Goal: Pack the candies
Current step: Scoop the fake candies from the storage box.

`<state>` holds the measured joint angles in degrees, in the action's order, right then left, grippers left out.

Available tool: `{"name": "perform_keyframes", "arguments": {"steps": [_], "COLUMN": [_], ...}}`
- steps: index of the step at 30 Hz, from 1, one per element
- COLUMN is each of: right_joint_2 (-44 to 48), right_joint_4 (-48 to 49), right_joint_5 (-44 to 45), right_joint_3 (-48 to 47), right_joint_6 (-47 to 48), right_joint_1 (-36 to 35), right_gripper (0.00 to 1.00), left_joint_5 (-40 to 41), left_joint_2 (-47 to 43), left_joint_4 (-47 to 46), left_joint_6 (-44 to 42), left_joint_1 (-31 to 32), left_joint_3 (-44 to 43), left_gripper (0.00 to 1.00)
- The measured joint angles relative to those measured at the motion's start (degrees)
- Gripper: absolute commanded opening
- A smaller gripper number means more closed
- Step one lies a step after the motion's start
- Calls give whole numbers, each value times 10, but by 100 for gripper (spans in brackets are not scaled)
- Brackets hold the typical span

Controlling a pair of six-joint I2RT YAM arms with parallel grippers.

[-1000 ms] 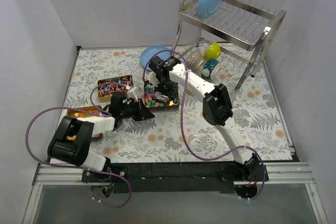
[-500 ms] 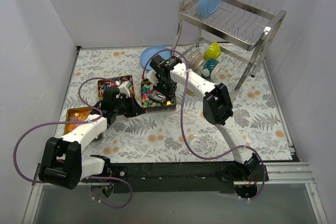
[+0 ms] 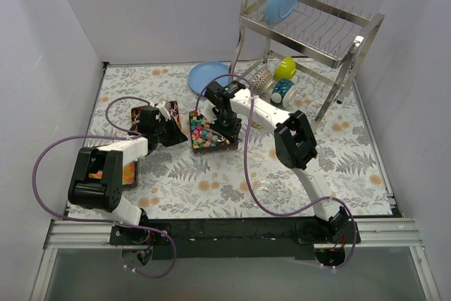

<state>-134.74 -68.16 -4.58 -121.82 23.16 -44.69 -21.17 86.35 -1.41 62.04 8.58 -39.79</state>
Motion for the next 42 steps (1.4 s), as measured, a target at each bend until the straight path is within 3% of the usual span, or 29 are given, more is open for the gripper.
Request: {"name": "perform_keyframes", "arguments": {"steps": [5,14,26,34,42], "right_joint_2": [1,12,129,136,134], "right_joint_4": [-5,-8,-16,-22,-17], "right_joint_5": [1,12,16,34,53], "right_joint_3": [2,23,167,149,104], "right_joint_6": [6,13,26,29,42], "right_joint_1": [0,0,-2,-4,-4], "right_gripper": [1,1,1,1,1], "left_joint_5": [-39,-118,-193,-215,-288], "left_joint_2": [48,47,-16,-84,-21], "left_joint_4": [-33,-96,-126,-113,-170], "left_joint_6": [18,35,64,65,106], "left_joint_1": [2,11,24,-1,10], "left_joint_3": [0,42,90,88,58], "left_gripper": [0,0,0,0,0]}}
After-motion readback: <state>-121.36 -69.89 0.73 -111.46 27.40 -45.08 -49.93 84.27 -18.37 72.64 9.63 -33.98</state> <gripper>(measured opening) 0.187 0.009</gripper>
